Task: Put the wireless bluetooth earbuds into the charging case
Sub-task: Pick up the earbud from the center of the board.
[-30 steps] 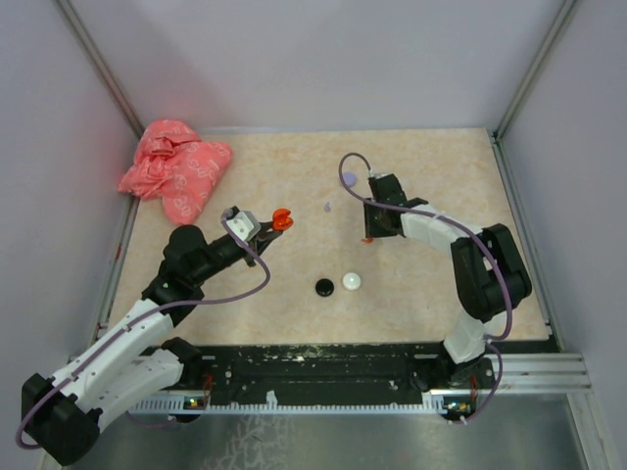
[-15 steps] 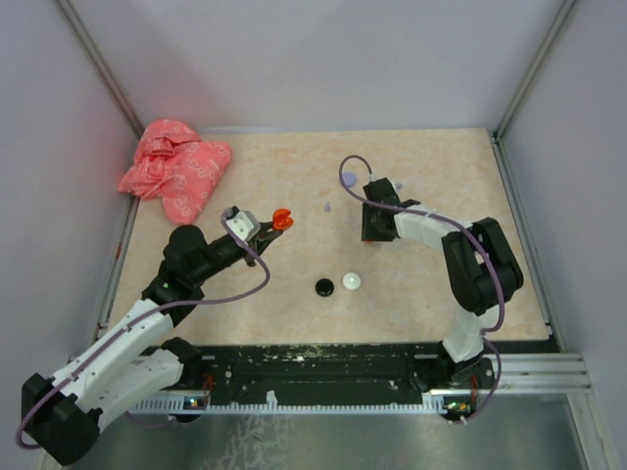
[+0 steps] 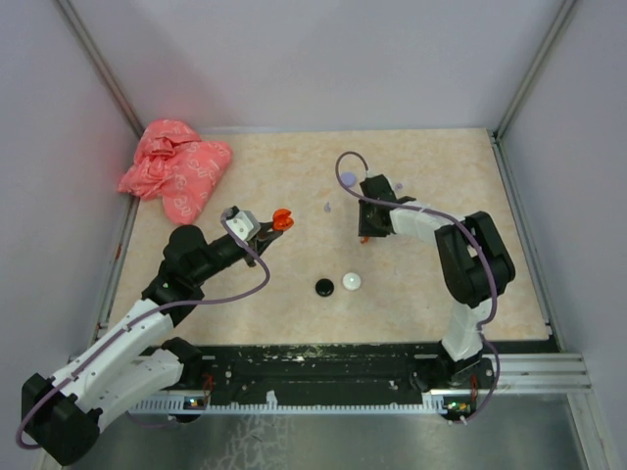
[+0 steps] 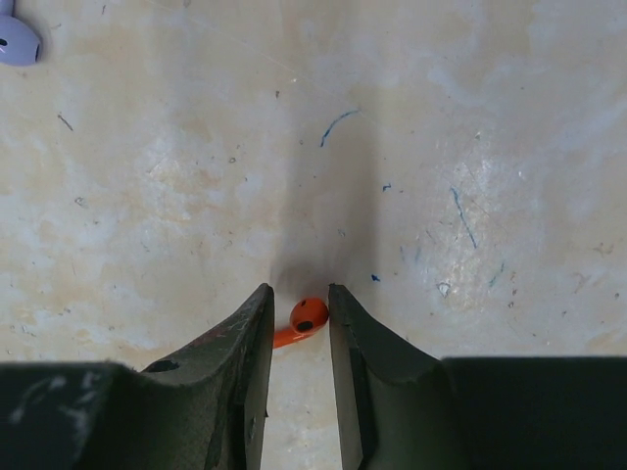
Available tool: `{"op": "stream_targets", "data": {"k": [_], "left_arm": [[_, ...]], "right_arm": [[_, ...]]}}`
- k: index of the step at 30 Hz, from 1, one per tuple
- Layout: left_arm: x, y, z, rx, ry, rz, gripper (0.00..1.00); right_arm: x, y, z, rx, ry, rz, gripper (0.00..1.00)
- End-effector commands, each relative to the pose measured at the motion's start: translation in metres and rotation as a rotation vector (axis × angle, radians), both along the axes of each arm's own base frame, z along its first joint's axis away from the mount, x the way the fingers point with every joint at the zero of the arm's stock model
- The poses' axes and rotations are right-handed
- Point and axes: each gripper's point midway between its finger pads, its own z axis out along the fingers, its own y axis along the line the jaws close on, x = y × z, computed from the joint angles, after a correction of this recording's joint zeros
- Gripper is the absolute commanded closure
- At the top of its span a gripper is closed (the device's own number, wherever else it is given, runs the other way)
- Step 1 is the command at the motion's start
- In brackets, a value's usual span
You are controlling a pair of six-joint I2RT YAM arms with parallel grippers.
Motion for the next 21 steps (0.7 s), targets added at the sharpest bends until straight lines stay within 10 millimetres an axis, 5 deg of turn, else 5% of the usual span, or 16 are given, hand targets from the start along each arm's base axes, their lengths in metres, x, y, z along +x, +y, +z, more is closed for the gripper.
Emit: {"op": "stream_targets", "data": {"k": [1,21], "left_arm": [[-0.001,-0.004,0.015,-0.030,-0.025,-0.021,0.99],[-0.002,-0.005,0.014,-0.029,-0.018,-0.029,0.99]], "right_arm": [[0.015,0.014,0.013,0.031,-0.048,0.031,0.72],[-0.004,0.011,-0.003,-0.162,0.025,0.123,0.73]]}}
